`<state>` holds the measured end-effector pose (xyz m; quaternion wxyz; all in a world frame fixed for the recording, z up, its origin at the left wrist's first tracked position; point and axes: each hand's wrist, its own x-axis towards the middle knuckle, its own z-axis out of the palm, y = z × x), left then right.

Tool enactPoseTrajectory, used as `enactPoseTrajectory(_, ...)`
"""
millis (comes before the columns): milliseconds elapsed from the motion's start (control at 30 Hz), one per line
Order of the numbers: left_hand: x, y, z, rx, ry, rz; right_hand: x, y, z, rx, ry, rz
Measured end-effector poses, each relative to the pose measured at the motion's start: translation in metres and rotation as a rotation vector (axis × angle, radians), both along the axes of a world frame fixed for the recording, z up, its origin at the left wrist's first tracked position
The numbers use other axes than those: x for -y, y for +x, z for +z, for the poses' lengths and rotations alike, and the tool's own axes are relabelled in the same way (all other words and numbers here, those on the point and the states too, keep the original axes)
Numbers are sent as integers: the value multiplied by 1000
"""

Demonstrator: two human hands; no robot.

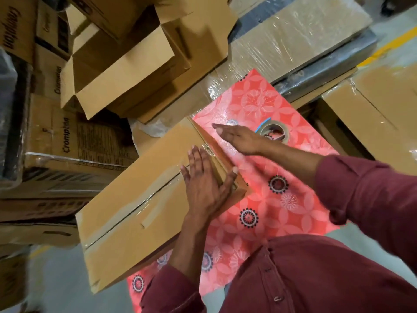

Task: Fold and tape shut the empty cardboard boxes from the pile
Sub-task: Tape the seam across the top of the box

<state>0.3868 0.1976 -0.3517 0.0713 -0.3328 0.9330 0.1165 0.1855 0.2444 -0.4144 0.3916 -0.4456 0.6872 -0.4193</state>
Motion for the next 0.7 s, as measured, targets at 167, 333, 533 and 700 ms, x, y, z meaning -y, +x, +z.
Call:
enactPoseTrajectory(167,-2,-2,-7,88,-7,-8,17,70,-22,328,-120,-76)
enactPoseTrajectory(333,-12,-10,-3,75,16,7,1,68,-35,303,-35,-136)
enactPoseTrajectory(533,-26,-7,-4,4,15,-21,-6,67,-17,301,-6,-138)
enactPoseTrajectory(700,-31,-8,2,21,36,-8,-13,71,-18,295,21,-127)
